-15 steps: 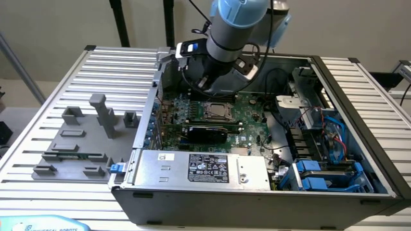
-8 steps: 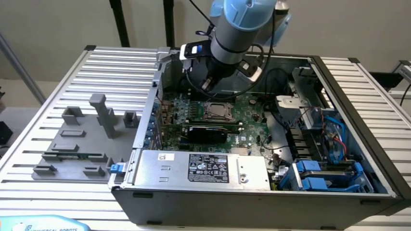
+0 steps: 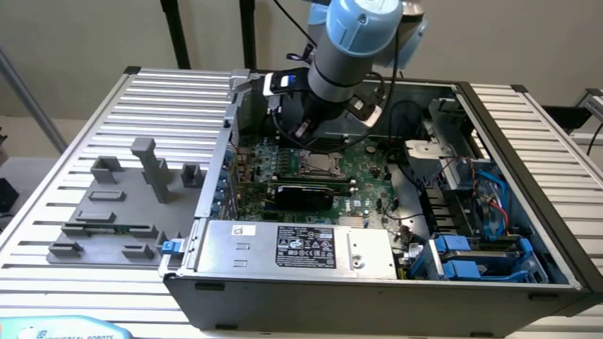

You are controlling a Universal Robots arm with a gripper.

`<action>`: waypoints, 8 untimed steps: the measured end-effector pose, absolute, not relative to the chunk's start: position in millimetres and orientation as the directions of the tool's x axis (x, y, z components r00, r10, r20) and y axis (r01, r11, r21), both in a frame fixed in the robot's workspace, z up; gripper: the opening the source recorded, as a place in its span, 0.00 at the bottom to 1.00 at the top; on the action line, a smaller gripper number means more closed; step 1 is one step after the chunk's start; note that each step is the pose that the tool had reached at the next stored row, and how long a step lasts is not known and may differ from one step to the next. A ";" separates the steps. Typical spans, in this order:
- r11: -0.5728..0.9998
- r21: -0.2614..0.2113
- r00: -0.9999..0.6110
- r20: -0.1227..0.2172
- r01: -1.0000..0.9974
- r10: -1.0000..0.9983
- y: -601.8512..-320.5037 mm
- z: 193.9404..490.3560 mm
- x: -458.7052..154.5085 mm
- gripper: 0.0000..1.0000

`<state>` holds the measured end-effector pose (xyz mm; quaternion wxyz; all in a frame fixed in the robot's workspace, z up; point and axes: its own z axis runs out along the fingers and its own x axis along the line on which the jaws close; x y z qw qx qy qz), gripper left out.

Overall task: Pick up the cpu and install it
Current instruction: 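Install the first cpu locking lever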

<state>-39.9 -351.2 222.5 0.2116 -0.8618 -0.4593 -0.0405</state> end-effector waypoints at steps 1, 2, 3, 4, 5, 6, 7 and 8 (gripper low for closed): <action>-0.489 -0.328 0.575 0.264 0.809 0.774 -351.2 220.7 -40.5 0.11; -0.489 -0.327 0.575 0.264 0.809 0.775 -351.2 218.9 -41.2 0.11; -0.489 -0.328 0.575 0.264 0.809 0.775 -351.2 217.1 -41.9 0.11; -0.489 -0.327 0.575 0.264 0.809 0.775 -351.2 215.2 -42.6 0.11; -0.489 -0.327 0.575 0.264 0.809 0.775 -351.2 213.5 -43.3 0.11; -0.489 -0.327 0.575 0.264 0.809 0.775 -351.2 211.6 -44.0 0.11; -0.488 -0.327 0.575 0.264 0.809 0.775 -351.2 209.9 -44.4 0.11; -0.489 -0.327 0.575 0.264 0.809 0.775 -351.1 207.9 -44.7 0.11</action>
